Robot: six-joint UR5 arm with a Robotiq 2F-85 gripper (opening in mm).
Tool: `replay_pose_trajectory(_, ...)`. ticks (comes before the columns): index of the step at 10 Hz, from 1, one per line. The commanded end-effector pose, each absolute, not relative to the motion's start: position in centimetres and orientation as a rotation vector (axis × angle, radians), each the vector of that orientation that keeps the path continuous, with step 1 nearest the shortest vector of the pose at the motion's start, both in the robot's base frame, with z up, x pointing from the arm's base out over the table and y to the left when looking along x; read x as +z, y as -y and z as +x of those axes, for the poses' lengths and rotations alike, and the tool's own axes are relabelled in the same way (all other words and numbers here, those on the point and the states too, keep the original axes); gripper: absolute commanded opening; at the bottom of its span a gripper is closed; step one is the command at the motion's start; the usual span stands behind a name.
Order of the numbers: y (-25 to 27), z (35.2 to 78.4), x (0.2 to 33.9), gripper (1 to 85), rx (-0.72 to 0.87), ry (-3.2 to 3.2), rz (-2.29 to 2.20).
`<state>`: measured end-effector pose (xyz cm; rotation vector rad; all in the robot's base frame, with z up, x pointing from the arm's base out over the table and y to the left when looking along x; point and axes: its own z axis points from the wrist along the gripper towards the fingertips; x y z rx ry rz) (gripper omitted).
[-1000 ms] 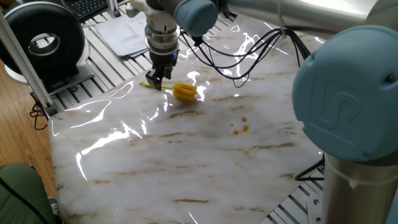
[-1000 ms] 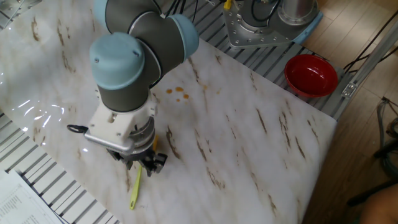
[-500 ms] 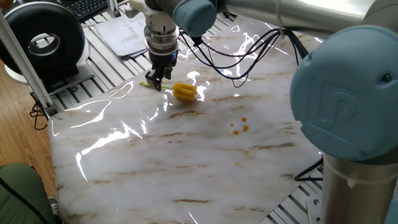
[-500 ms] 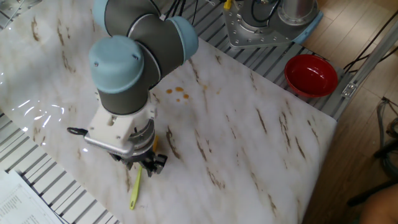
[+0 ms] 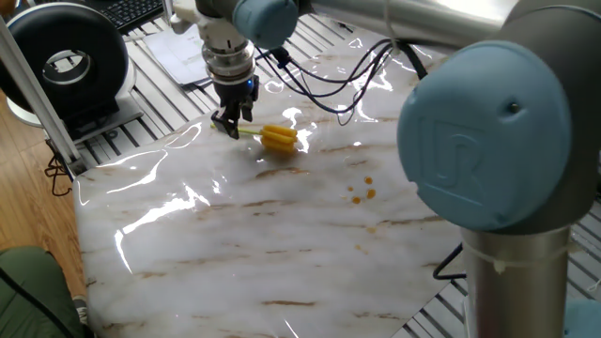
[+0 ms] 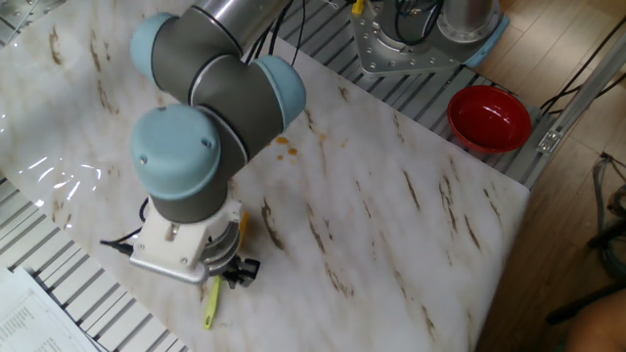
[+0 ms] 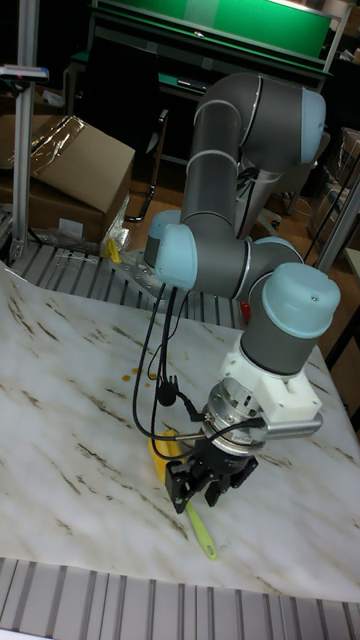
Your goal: Scrub the table with a brush
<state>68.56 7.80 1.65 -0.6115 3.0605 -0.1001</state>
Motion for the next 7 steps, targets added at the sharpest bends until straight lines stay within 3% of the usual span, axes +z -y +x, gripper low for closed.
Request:
replay_pose_trajectory(1, -8.0, 68.7, 1.4, 50.7, -0.094, -3.075, -0.631)
replay_pose_trajectory(7, -7.8, 67.7, 0.2, 50.0, -0.105, -3.140, -0.714)
